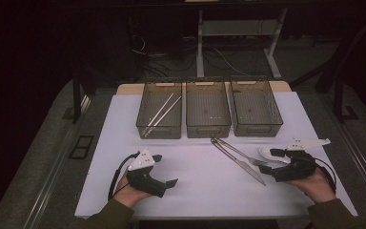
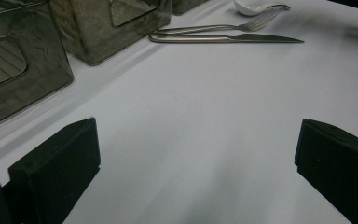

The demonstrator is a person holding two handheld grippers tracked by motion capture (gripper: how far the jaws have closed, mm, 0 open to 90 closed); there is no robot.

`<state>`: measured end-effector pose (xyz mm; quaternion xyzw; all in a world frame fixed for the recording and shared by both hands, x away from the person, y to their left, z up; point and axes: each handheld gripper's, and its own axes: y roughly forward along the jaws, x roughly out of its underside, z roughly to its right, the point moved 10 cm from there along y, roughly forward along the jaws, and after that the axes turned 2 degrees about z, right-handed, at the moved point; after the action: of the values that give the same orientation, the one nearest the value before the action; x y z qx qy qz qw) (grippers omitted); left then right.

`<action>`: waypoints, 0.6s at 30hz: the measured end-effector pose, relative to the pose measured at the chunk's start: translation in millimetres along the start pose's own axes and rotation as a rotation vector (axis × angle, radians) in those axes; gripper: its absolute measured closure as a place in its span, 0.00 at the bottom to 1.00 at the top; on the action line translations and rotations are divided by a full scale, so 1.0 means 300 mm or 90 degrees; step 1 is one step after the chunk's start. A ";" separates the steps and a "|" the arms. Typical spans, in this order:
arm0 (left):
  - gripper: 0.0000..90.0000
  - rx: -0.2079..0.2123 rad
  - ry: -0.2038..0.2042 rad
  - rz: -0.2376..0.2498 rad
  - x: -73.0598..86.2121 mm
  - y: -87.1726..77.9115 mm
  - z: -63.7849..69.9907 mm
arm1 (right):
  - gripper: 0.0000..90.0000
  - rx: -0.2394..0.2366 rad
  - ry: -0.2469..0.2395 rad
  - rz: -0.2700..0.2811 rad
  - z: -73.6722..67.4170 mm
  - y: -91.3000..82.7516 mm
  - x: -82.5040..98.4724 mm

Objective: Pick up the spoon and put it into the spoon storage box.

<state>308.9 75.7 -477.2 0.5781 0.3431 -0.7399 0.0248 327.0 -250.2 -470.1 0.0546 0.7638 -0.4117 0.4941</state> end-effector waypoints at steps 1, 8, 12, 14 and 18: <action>0.00 0.000 0.000 0.000 0.000 0.000 0.000 | 0.17 0.004 -0.001 0.001 0.008 -0.001 -0.002; 0.00 0.004 0.000 -0.004 0.006 0.006 0.002 | 0.21 0.025 0.027 0.008 0.091 -0.017 -0.022; 0.00 0.007 0.002 -0.007 0.008 0.008 0.004 | 0.24 0.034 0.041 0.013 0.136 -0.020 -0.036; 0.00 0.008 0.002 -0.006 0.008 0.009 0.004 | 0.26 0.038 0.047 0.014 0.155 -0.018 -0.041; 0.00 0.009 0.001 -0.007 0.011 0.011 0.005 | 0.28 0.040 0.060 0.014 0.191 -0.007 -0.044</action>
<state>307.9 73.5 -481.6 0.5768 0.3411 -0.7421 0.0159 373.2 -286.5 -468.3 0.0973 0.7723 -0.4269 0.4602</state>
